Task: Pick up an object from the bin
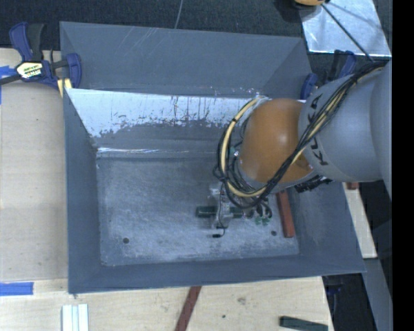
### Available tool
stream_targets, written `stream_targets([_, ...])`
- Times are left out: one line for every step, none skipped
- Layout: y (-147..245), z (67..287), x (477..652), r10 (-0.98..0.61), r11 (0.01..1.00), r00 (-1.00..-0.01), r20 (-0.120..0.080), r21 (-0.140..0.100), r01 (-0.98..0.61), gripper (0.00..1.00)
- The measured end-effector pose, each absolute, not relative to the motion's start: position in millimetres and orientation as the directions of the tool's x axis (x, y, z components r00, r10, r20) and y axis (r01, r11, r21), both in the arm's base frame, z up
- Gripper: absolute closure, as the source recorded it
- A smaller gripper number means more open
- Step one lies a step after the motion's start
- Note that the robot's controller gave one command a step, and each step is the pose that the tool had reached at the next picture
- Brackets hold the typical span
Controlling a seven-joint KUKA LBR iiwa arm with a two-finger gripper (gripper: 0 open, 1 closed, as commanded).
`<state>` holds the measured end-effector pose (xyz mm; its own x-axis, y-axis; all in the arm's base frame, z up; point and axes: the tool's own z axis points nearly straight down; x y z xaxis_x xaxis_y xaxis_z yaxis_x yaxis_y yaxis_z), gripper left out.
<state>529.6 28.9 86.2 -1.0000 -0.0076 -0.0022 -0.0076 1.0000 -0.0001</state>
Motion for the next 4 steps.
stream_targets([28.9, 86.2, 529.6, -0.007, 1.0, -1.0, -0.002, 0.0, -0.007, 1.0])
stream_targets([38.5, 194.9, 543.6, -0.006, 1.0, -1.0, -0.003, 0.0, -0.006, 1.0])
stream_targets([38.5, 194.9, 543.6, -0.006, 1.0, -1.0, -0.003, 0.0, -0.006, 1.0])
stream_targets([5.2, 273.7, 524.0, -0.525, 0.851, -0.851, -0.005, -0.002, -0.525, 1.0])
